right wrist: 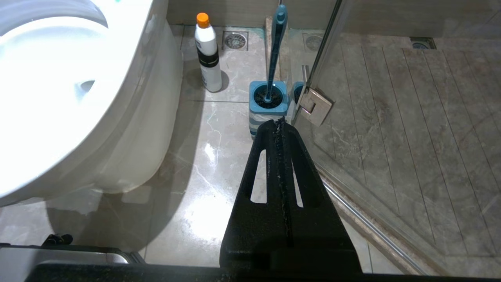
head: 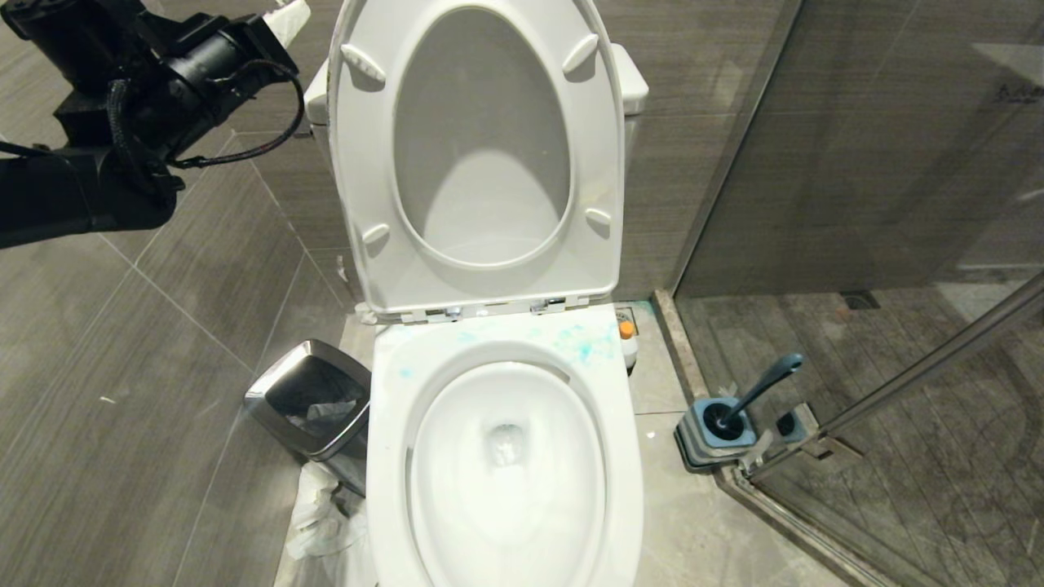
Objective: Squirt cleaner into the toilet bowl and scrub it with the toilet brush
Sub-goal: Close the toilet lid
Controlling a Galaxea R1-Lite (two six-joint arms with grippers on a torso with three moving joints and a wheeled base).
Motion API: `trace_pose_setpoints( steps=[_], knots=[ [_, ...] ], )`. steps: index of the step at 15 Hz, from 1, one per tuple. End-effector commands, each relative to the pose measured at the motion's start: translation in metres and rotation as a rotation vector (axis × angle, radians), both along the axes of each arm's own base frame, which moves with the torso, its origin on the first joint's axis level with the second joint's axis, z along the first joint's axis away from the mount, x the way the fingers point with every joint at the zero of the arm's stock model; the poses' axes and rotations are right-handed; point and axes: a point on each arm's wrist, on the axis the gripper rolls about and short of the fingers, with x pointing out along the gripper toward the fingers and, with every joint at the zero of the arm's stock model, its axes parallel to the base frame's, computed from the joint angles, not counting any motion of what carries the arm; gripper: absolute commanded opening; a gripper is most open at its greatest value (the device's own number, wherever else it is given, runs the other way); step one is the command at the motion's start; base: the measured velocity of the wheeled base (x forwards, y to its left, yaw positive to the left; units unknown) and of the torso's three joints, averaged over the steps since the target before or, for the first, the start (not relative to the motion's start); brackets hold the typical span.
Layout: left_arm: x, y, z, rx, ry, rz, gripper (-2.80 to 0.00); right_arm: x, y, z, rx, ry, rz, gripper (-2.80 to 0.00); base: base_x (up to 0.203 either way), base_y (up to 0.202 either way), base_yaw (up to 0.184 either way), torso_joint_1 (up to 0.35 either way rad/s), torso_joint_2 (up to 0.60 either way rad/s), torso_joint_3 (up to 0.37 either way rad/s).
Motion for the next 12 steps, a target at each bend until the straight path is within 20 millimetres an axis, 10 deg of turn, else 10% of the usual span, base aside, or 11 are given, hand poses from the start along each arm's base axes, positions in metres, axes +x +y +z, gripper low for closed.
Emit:
trace_pose_setpoints(
  steps=[1, 12],
  knots=[
    [0.004, -0.001, -0.005, 0.022, 0.002, -0.024, -2.8, 0.0, 0.0, 0.0, 0.0, 0.002, 0.001, -2.8, 0.0, 0.0, 0.0, 0.0, 0.0, 0.0],
    [0.028, -0.017, -0.033, 0.057, 0.023, 0.099, -2.8, 0.0, 0.0, 0.0, 0.0, 0.002, 0.001, -2.8, 0.0, 0.0, 0.0, 0.0, 0.0, 0.0]
  ],
)
